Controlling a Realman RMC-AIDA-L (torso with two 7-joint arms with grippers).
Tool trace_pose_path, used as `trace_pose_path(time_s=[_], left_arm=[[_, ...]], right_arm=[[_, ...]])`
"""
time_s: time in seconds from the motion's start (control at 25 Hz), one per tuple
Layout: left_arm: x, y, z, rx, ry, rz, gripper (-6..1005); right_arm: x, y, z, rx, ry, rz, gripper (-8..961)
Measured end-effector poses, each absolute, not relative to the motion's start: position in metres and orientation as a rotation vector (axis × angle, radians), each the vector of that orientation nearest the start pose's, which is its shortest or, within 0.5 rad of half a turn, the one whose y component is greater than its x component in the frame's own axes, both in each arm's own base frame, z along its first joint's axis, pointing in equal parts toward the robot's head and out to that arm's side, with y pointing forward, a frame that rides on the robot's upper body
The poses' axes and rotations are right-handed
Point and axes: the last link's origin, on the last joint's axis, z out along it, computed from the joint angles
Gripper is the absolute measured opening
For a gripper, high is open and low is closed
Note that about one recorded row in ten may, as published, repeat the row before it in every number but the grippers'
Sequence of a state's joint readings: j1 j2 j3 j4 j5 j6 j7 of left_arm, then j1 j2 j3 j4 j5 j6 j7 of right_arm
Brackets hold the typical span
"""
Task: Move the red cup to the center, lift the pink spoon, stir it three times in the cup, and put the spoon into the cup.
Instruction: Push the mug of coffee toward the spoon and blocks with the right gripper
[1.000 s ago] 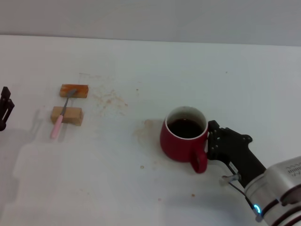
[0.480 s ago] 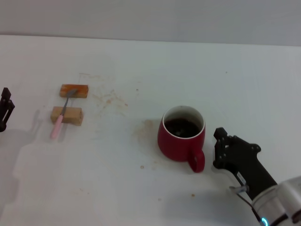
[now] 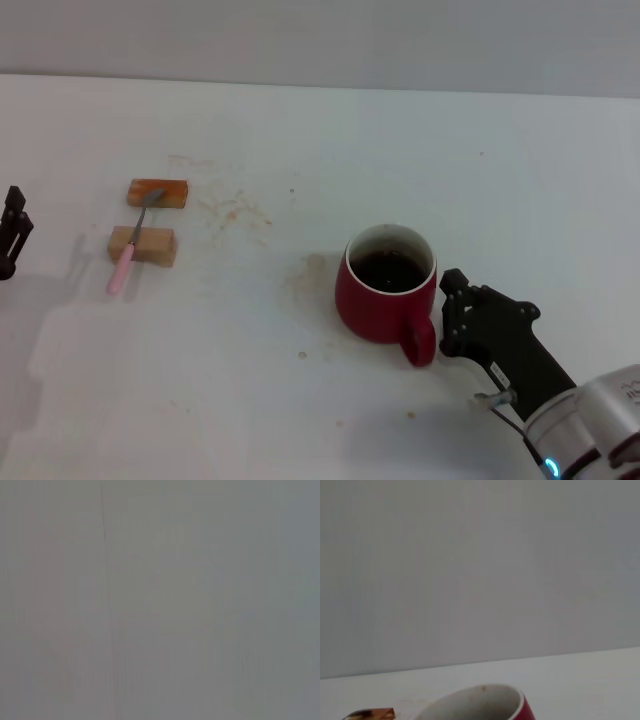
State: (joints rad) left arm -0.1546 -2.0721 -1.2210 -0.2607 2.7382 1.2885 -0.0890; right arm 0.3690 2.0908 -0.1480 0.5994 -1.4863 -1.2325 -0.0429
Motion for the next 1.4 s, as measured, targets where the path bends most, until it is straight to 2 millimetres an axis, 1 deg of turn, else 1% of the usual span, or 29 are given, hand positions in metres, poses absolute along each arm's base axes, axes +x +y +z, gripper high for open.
trace_pose_path(time_s=[0.8, 1.12, 1.28, 1.4], left_arm=[[-0.366, 0.256, 0.007, -1.519, -0.460, -0.624, 802], [-0.367, 0.257, 0.008, -1.518, -0.461, -0.623, 803], [-0.367, 0.257, 0.008, -1.518, -0.459, -0.621, 803], [-0.367, 0.256, 0.008, -1.519, -0.459, -0.618, 804]], right_arm=[[0.256, 0.255, -0.137, -1.943, 0.812, 0.782, 0], [0.248, 0.262, -0.141, -1.985, 0.792, 0.783, 0], [0.250, 0.261, -0.141, -1.975, 0.798, 0.783, 0], [0.257, 0.257, -0.134, -1.929, 0.800, 0.791, 0]])
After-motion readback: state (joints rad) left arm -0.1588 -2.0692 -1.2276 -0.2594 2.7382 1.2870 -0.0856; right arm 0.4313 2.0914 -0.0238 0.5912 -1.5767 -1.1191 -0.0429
